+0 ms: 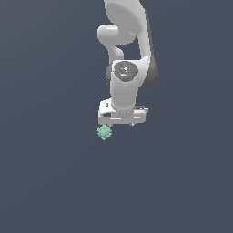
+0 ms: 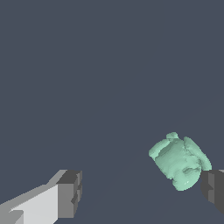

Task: Pick up the object and move it to a goal position.

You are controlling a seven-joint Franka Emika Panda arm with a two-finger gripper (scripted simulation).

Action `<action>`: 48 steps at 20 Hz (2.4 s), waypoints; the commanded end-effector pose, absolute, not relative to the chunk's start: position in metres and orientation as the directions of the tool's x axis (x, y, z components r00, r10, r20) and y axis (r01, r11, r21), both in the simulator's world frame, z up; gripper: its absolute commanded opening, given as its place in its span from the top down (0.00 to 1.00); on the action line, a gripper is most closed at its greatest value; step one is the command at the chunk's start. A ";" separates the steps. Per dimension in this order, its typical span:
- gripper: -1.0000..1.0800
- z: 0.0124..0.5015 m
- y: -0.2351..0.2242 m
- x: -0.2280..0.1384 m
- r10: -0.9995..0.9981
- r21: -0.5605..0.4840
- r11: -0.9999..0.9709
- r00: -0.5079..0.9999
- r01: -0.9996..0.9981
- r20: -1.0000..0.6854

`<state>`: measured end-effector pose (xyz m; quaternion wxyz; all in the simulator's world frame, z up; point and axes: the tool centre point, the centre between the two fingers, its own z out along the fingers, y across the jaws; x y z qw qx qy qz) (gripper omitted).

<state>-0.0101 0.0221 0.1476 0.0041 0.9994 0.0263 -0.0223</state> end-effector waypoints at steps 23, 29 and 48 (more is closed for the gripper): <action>0.04 0.153 0.011 -0.013 0.109 -0.008 -0.994 0.993 0.109 -0.032; 0.04 0.144 0.000 -0.016 0.192 -0.008 -0.981 0.981 0.192 -0.028; 0.04 0.102 -0.052 -0.034 0.560 -0.003 -0.828 0.828 0.560 -0.007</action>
